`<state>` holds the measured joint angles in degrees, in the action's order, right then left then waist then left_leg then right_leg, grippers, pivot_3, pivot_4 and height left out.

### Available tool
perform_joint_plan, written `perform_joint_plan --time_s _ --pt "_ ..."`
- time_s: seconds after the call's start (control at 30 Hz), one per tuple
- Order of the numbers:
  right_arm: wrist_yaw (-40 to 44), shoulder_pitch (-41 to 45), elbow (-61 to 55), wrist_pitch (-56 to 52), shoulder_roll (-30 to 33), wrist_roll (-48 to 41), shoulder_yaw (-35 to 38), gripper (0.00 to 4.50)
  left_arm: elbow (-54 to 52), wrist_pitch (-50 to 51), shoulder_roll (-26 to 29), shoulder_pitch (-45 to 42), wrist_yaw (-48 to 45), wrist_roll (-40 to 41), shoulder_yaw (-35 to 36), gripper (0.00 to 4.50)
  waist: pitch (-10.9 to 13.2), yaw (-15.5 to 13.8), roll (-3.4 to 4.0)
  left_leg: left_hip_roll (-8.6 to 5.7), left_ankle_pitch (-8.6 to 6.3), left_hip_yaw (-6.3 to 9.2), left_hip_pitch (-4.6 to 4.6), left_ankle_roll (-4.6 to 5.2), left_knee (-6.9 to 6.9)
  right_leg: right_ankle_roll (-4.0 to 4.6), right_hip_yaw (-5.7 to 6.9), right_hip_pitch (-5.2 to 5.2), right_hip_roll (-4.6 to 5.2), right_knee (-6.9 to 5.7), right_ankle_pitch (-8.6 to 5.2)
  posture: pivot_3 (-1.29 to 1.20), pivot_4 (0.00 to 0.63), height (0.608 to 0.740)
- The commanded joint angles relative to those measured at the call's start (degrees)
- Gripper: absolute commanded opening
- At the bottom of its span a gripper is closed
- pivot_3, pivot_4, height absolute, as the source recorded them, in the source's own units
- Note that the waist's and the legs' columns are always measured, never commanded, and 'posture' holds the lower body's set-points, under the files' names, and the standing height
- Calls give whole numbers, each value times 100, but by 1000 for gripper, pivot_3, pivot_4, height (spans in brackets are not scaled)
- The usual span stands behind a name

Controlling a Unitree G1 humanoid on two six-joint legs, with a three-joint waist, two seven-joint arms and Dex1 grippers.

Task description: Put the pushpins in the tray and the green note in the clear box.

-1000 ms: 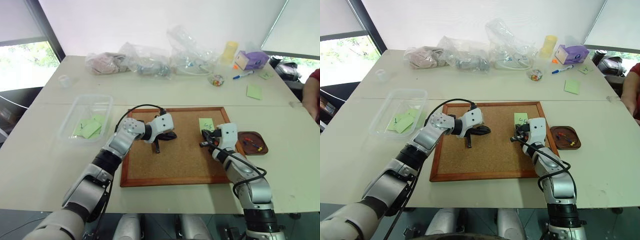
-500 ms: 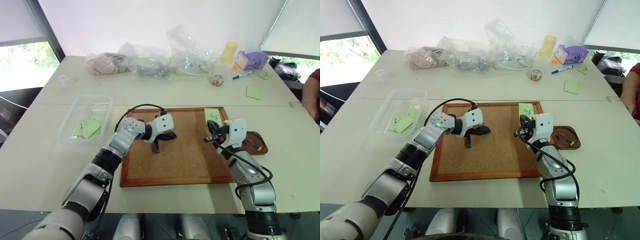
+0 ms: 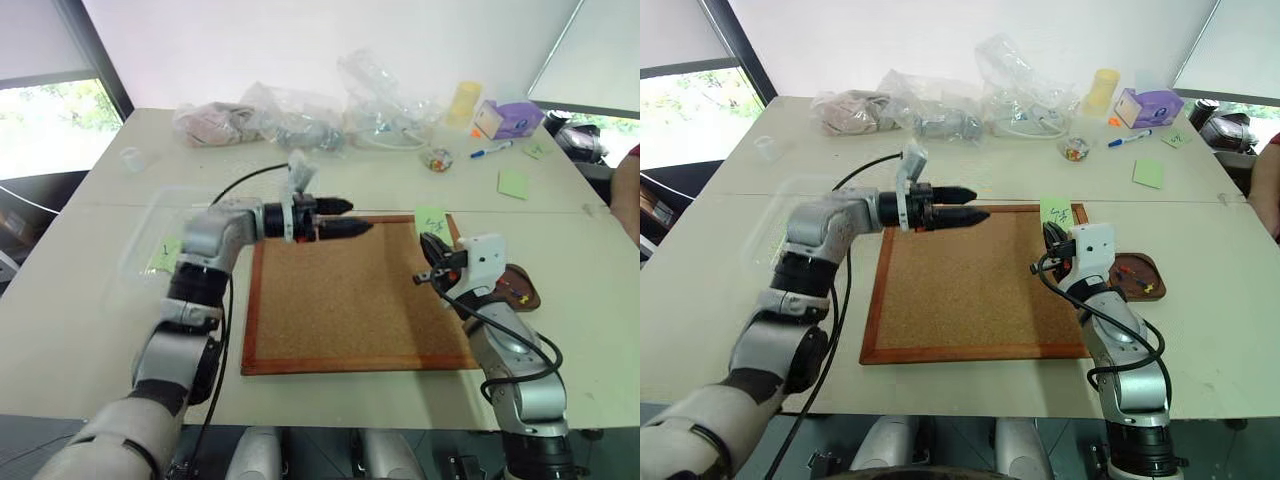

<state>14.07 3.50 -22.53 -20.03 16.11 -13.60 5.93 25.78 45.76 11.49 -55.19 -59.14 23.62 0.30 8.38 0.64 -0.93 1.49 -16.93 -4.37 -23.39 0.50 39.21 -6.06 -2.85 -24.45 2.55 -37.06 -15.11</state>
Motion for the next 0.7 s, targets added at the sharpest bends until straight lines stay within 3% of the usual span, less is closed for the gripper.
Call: perform_joint_plan --time_s 0.03,0.23,0.57,0.67,0.7 --pt "79 132 -477 -25 123 27 -48 0 627 558 -328 -486 315 423 375 4485 1 15 -1 -7 0 -1 0 0 0 0 0 0 0 1 0 0 150 737" --pt "113 273 -776 -143 220 128 -198 0 1825 785 -907 -1229 577 715 825 4485 12 24 -15 -11 0 2 -3 0 0 -3 1 -1 -1 2 -2 0 150 737" --pt "0 330 -1278 -420 169 249 -371 0 3283 43 -1385 -1864 779 720 1291 4485 13 12 -17 -12 0 1 -2 0 -3 -3 1 -2 -2 2 -2 0 150 737" --pt "-21 324 -1382 -490 162 273 -414 0 3489 -176 -1483 -1926 809 614 1266 3701 14 9 -19 -14 0 2 -3 0 -3 -3 1 -2 0 4 -2 0 150 737" --pt "-22 316 -1404 -501 168 282 -419 0 3541 -213 -1495 -1948 803 601 1272 3130 14 12 -19 -15 0 1 -3 0 -3 -3 1 -2 1 4 -2 0 150 737"
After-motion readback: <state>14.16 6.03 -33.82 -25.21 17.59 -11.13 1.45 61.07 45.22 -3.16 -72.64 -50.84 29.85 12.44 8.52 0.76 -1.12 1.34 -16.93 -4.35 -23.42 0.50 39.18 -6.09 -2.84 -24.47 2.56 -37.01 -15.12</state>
